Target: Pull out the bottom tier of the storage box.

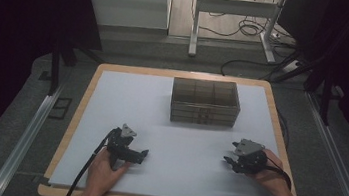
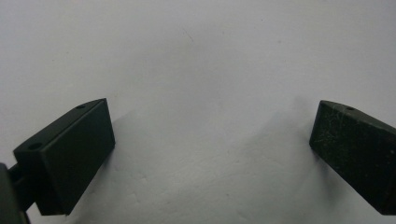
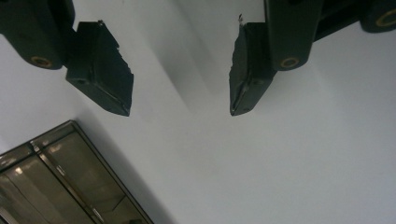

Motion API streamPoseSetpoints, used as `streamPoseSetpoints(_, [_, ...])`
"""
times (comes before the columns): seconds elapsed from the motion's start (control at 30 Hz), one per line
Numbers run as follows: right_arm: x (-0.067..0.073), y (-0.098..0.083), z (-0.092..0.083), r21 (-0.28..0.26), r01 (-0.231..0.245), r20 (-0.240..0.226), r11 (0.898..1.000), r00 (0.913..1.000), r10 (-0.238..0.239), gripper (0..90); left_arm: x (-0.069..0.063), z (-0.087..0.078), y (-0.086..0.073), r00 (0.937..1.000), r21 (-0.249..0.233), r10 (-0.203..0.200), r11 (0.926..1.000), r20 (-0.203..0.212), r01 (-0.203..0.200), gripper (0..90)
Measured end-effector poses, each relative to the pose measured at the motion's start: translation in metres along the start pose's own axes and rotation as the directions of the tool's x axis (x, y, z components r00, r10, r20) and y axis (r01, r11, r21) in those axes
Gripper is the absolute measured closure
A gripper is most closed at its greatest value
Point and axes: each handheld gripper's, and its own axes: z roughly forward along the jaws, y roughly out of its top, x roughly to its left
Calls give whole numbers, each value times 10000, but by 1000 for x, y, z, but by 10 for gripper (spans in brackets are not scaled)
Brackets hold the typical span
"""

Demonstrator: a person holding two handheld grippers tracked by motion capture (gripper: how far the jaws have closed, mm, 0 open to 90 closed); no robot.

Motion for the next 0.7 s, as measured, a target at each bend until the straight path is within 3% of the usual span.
streamPoseSetpoints(0.17, [3, 5, 4, 56, 391, 214, 9992, 9990, -392, 427, 0, 0, 0, 10000, -3, -5, 10000, -1, 5, 0])
streamPoseSetpoints(0.2, [5, 8, 6, 28, 642, 496, 9979, 9967, -642, 440, 0, 0, 0, 10000, 1, -2, 10000, -1, 2, 0])
streamPoseSetpoints(0.7, [5, 20, 21, 145, 1536, 1423, 9880, 9778, -1540, 470, 0, 0, 0, 10000, -4, -6, 10000, -1, 6, 0])
